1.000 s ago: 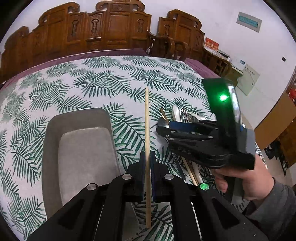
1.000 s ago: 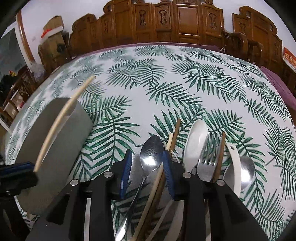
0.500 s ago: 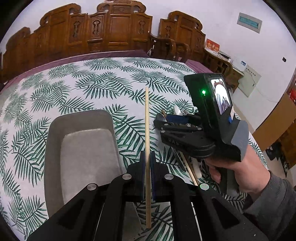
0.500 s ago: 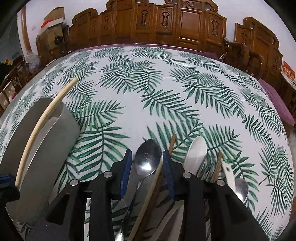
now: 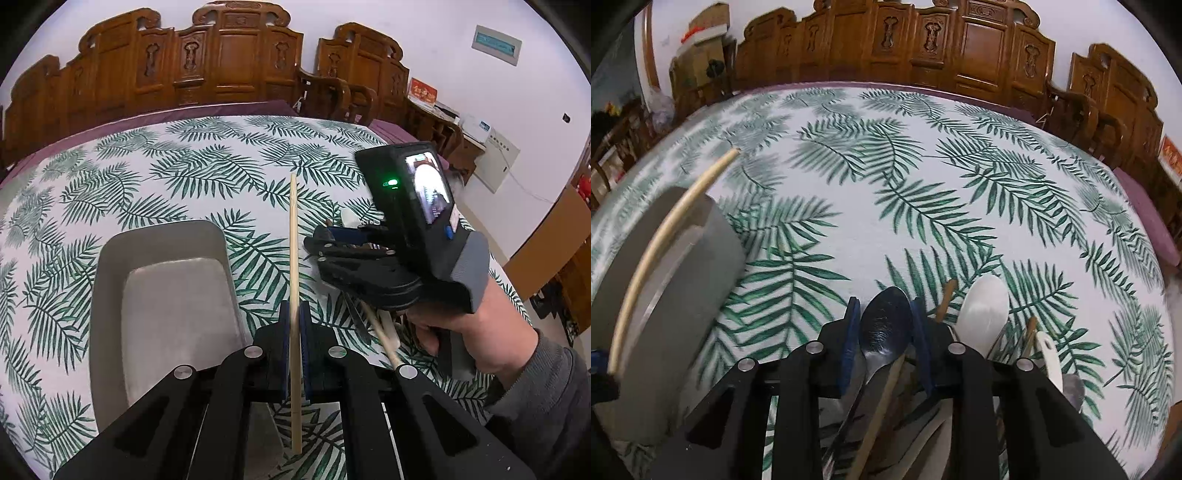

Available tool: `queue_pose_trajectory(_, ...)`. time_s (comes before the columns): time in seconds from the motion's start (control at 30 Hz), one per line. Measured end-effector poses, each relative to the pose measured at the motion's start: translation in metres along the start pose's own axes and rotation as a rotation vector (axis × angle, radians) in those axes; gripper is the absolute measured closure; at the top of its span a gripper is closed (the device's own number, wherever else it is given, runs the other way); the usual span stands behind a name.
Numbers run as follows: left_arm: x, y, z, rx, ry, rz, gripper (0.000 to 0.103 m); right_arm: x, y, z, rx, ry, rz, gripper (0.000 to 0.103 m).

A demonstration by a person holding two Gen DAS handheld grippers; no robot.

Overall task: Organize utensils
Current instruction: 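Lower the chopstick into the tray and open the left gripper while the right lifts the spoon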

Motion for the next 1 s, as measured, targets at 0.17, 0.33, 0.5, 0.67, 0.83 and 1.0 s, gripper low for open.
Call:
queue_pose_trajectory(0.17,0.015,0.005,-0.003,0.002,-0.03,-0.012,0.099,0.027,-0.003,-0.001,-0.026,-0.06,-0.037,0.073)
queue_pose_trajectory(0.33,0.033,0.013,-0.002,0.011,-0.055,-0.035,0.099,0.059,-0.003,0.001,-0.05,-0.13,-0.065,0.073)
queue_pose_trajectory(0.5,0.044,0.023,0.001,0.022,-0.055,-0.059,0.099,0.088,0.0,0.001,-0.058,-0.193,-0.09,0.074)
queue_pose_trajectory(0.67,0.046,0.039,0.006,0.045,-0.041,-0.08,0.099,0.113,-0.002,-0.002,-0.077,-0.256,-0.111,0.074)
queue_pose_trajectory(0.83,0.034,0.054,0.013,0.059,0.011,-0.098,0.099,0.125,-0.003,-0.005,-0.089,-0.289,-0.123,0.074)
queue_pose_trajectory(1.0,0.019,0.066,0.019,0.077,0.068,-0.118,0.099,0.14,-0.001,-0.009,-0.085,-0.323,-0.14,0.074)
Point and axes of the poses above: each gripper's, at about its wrist camera, not at the fingertips, and x roughly against the way its jaws point, y to its left, z to its underside, the point moved 1 cm from there along -x, roughly the way its jaws point, and after that the axes turned 10 degrees about z, right-handed, at the moved point
